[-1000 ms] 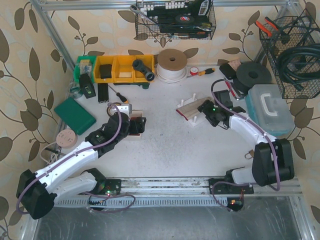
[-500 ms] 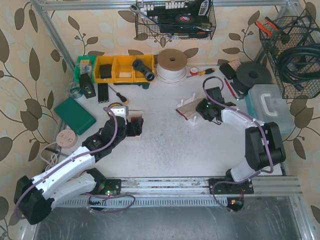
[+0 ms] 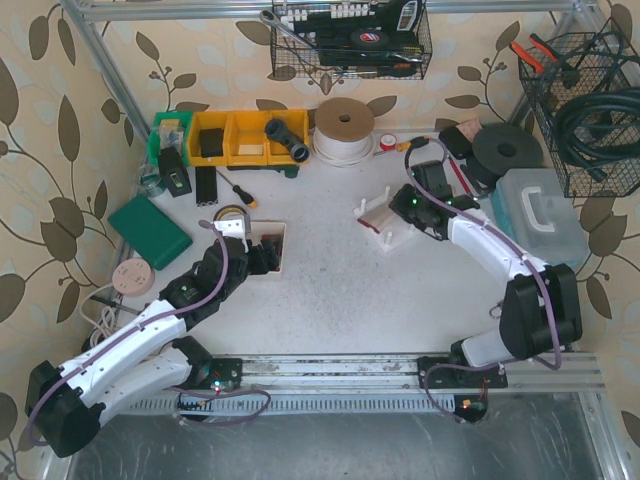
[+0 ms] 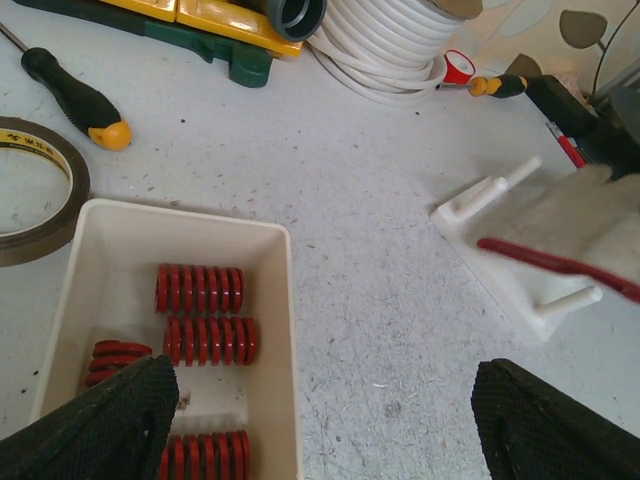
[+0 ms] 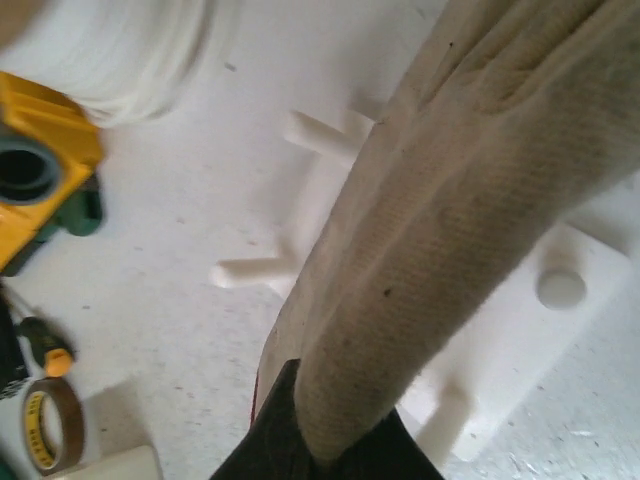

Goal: Install the large spring

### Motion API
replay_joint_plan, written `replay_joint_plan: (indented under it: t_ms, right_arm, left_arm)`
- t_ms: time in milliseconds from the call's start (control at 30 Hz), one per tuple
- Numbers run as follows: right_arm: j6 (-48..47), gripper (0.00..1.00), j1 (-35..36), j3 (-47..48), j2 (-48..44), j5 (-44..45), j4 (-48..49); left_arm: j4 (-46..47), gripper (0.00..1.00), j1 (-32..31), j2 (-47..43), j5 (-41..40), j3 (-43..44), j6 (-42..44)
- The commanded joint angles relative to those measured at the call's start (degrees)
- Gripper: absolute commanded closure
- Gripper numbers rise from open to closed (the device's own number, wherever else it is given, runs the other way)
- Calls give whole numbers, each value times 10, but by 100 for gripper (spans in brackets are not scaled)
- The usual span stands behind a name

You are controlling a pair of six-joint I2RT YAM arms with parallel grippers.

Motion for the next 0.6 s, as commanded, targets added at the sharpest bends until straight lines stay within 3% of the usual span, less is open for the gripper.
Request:
replay_joint_plan:
  t_ms: [0, 233, 567]
  right_arm:
    - [-52, 100, 2, 61, -32, 13, -28]
    - [-115, 100, -19, 149, -6, 10, -46]
    - [-138, 100, -77, 218, 138, -29, 63]
  left_arm:
    - [19, 17, 4, 1, -13, 9, -6]
    - [17, 18, 4, 12, -4, 17, -1]
    - [17, 20, 4, 22, 2, 21, 6]
